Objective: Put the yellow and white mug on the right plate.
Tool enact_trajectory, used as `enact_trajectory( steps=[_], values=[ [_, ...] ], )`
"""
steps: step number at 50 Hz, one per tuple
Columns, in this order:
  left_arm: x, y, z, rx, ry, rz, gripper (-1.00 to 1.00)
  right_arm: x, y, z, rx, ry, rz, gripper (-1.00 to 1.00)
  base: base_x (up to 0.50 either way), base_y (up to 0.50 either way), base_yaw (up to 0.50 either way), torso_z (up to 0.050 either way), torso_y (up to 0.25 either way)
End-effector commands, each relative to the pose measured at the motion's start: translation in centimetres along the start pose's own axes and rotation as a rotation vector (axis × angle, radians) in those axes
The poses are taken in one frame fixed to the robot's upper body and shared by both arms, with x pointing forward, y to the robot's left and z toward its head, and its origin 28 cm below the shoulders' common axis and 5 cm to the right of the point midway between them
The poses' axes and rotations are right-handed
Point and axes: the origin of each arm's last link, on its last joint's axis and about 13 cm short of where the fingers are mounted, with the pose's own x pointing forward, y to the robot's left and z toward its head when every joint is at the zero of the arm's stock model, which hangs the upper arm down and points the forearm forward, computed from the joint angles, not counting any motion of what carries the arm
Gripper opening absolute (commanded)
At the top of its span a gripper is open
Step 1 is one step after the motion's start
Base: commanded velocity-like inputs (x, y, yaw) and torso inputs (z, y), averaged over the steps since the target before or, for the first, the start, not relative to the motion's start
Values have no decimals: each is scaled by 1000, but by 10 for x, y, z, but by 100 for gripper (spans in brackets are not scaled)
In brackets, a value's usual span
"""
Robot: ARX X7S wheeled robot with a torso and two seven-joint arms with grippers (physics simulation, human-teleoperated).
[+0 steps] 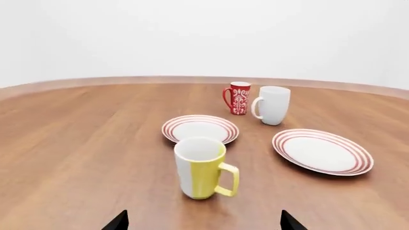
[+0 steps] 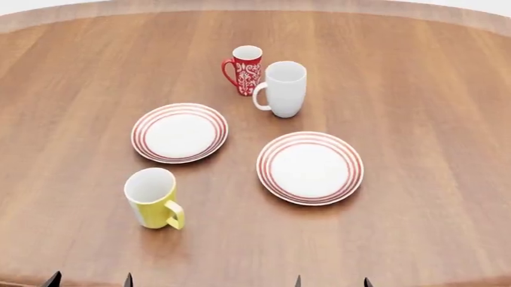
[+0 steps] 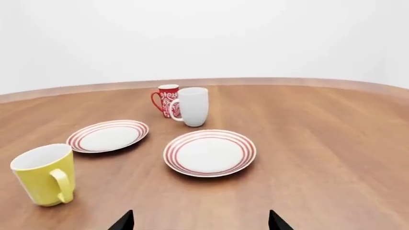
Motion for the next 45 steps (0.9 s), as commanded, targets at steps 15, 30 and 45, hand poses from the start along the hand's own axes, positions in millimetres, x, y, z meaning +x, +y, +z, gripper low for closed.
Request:
enact_trajectory(
  steps=[15,30,45],
  values=[
    [-2,-1,-1,23,-11,-4,100,0,2,0,-19,0,-4,100,0,500,0,0,0],
    [-1,-1,-2,30,-4,-4,100,4,4,-2,-70,63,-33,100,0,133,0,0,0],
    [-1,-2,-3,36,-1,-12,100,0,7,-1,-58,52,44,100,218,0,0,0,0]
  ],
)
